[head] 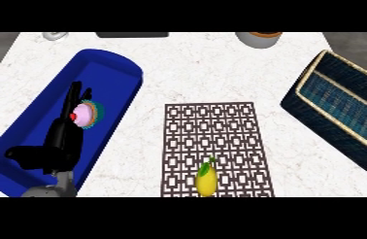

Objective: Pick the lemon from the placemat and place it in the basket

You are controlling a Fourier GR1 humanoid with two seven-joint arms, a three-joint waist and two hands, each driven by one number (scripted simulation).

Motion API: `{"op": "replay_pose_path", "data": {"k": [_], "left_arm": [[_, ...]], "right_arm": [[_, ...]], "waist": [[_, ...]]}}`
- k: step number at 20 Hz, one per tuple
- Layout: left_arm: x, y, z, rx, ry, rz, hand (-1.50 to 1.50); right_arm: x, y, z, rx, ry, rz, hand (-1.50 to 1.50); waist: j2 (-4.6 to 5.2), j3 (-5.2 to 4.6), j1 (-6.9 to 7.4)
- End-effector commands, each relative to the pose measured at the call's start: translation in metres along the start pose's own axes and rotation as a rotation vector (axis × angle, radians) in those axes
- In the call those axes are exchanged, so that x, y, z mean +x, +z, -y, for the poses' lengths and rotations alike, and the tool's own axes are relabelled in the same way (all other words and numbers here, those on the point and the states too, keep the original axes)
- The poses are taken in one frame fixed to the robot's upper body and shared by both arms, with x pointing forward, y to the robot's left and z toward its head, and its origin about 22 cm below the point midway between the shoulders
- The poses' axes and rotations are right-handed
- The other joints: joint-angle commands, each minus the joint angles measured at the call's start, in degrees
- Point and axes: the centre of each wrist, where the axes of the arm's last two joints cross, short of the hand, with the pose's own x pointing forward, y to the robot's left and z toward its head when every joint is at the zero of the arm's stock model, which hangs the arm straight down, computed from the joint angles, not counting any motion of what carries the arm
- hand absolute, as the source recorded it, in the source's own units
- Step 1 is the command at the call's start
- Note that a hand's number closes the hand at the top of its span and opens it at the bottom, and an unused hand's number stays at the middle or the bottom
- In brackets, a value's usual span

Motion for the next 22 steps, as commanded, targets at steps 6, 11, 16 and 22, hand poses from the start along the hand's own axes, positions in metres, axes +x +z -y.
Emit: {"op": "replay_pose_path", "data": {"k": [6, 11, 16, 22], "left_arm": [[0.008, -0.003, 0.016, -0.052, 0.013, 0.012, 0.0], [0.002, 0.009, 0.006, -0.052, 0.01, 0.011, 0.0], [0.005, 0.014, 0.011, -0.052, 0.011, 0.008, 0.0], [0.0, 0.007, 0.014, -0.048, 0.021, 0.006, 0.0]], "right_arm": [[0.061, 0.052, 0.057, 0.161, 0.093, -0.083, -1.5], [0.093, 0.047, 0.068, 0.119, 0.191, -0.115, -1.5], [0.108, 0.044, 0.06, 0.143, 0.293, -0.191, -1.5], [0.108, 0.044, 0.038, 0.217, 0.256, -0.162, -1.5]], "waist": [[1.08, 0.17, 2.64], [0.75, 0.33, 3.33], [0.59, 0.43, 3.49], [0.42, 0.57, 2.44]]}}
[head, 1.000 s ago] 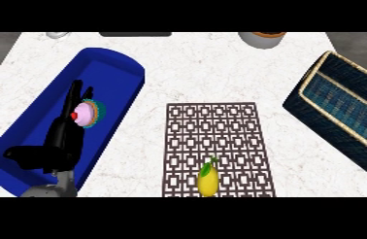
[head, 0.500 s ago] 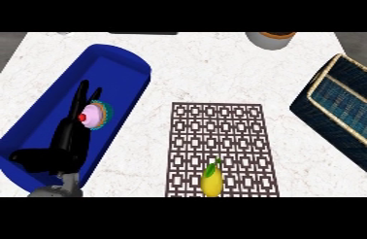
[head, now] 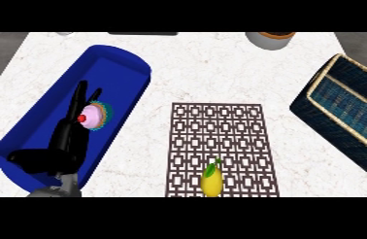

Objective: Pick the lemon from the placemat and place it in the basket

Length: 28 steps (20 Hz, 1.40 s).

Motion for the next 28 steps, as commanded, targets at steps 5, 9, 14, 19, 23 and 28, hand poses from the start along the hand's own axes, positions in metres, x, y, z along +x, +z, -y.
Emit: {"op": "replay_pose_path", "data": {"k": [5, 9, 14, 19, 23, 28], "left_arm": [[0.0, -0.009, 0.002, 0.018, -0.011, 0.012, 0.0], [-0.001, 0.005, 0.0, -0.008, 0.003, 0.004, 0.0], [-0.002, 0.012, 0.002, 0.007, -0.003, -0.009, 0.0], [-0.01, 0.003, -0.012, 0.002, -0.002, -0.023, 0.0], [-0.006, 0.012, -0.008, 0.01, -0.014, -0.012, 0.0], [0.007, -0.013, -0.009, 0.002, 0.01, -0.012, 0.0]], "right_arm": [[0.041, -0.001, -0.018, 0.035, -0.177, -0.027, -1.5], [0.038, -0.018, -0.025, 0.014, -0.189, -0.036, -1.5], [0.039, -0.023, -0.037, -0.01, -0.172, -0.058, -1.5], [0.043, -0.037, -0.046, -0.038, -0.157, -0.057, -1.5], [0.04, -0.04, -0.07, -0.011, -0.141, -0.072, -1.5], [0.056, -0.063, -0.061, -0.019, -0.176, -0.071, -1.5]], "waist": [[-0.19, 0.07, -0.86], [-0.37, 0.16, -0.02], [-0.53, 0.14, -0.31], [-0.5, 0.09, -0.73], [-0.77, 0.17, -0.56], [-0.56, 0.16, -0.77]]}}
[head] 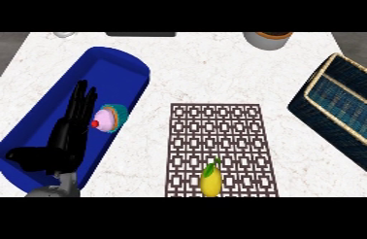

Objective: Pick the lemon from the placemat and place it in the basket

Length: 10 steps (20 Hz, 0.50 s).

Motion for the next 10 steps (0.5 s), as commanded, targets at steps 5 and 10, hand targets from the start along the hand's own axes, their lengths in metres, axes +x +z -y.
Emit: {"op": "replay_pose_path", "data": {"k": [5, 10], "left_arm": [[0.002, -0.002, -0.012, -0.01, -0.009, -0.01, 0.0], [-0.007, 0.012, 0.01, -0.006, -0.007, -0.01, 0.0]], "right_arm": [[0.025, -0.035, -0.056, -0.003, -0.06, -0.115, -1.5], [0.032, -0.034, -0.062, 0.026, -0.065, -0.126, -1.5]], "waist": [[-0.27, 0.04, -0.06], [-0.46, 0.05, -0.31]]}}
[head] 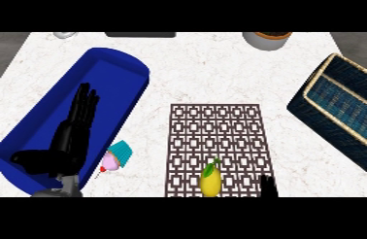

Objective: Pick the lemon from the placemat and place it in the basket

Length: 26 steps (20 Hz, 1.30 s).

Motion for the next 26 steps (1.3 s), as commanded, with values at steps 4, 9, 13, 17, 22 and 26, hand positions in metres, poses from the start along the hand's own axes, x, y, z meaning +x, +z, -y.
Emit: {"op": "replay_pose_path", "data": {"k": [4, 9, 13, 17, 22, 26], "left_arm": [[0.002, -0.009, -0.003, 0.0, 0.018, -0.008, 0.0], [-0.003, -0.004, -0.006, 0.003, -0.004, -0.005, 0.0], [0.007, 0.013, -0.014, -0.003, -0.003, -0.015, 0.0], [0.003, 0.003, -0.005, -0.014, 0.013, 0.001, 0.0], [0.006, 0.007, 0.01, -0.007, 0.007, -0.014, 0.0], [0.008, -0.003, 0.01, 0.004, -0.003, -0.01, 0.0]], "right_arm": [[0.025, -0.019, -0.031, 0.016, -0.112, -0.118, -1.5], [0.016, -0.032, -0.045, 0.003, -0.105, -0.117, -1.5], [0.021, -0.028, -0.054, 0.012, -0.096, -0.136, -1.5], [0.014, -0.045, -0.066, 0.003, -0.098, -0.155, -1.5], [0.014, -0.048, -0.074, 0.011, -0.121, -0.149, -1.5], [0.027, -0.04, -0.077, 0.086, -0.057, -0.123, 1.5]], "waist": [[-0.03, 0.03, -0.08], [-0.12, 0.03, -0.19], [-0.3, 0.03, 0.17], [-0.19, 0.05, -0.12], [-0.26, 0.06, -0.21], [-0.23, 0.03, -0.27]]}}
